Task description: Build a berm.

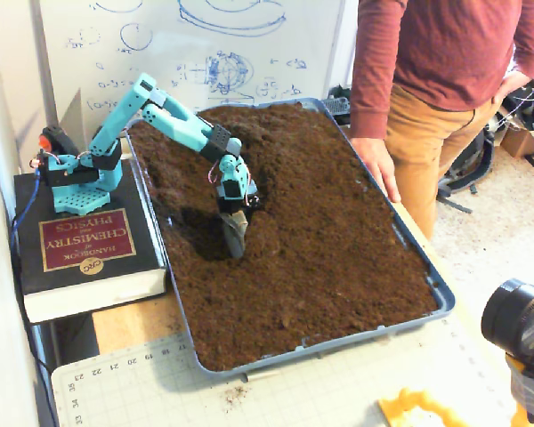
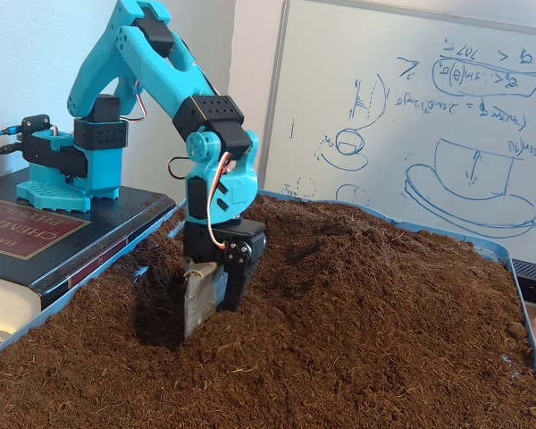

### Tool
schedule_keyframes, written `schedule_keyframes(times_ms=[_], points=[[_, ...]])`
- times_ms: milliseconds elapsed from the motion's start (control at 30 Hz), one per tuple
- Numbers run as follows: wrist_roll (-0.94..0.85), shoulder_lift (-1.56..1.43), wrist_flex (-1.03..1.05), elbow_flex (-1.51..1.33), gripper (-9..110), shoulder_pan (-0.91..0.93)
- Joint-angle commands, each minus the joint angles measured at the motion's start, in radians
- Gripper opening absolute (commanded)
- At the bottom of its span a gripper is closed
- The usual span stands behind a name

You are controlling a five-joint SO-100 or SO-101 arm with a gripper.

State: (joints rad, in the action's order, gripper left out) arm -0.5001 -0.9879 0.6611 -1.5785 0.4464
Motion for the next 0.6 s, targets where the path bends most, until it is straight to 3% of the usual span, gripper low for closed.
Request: schedule_keyframes(times_ms=[0,567], points=[[0.023,-0.112,-0.044,0.219,0,-0.153],[0.025,-0.245,-0.043,0.219,0,-0.247]])
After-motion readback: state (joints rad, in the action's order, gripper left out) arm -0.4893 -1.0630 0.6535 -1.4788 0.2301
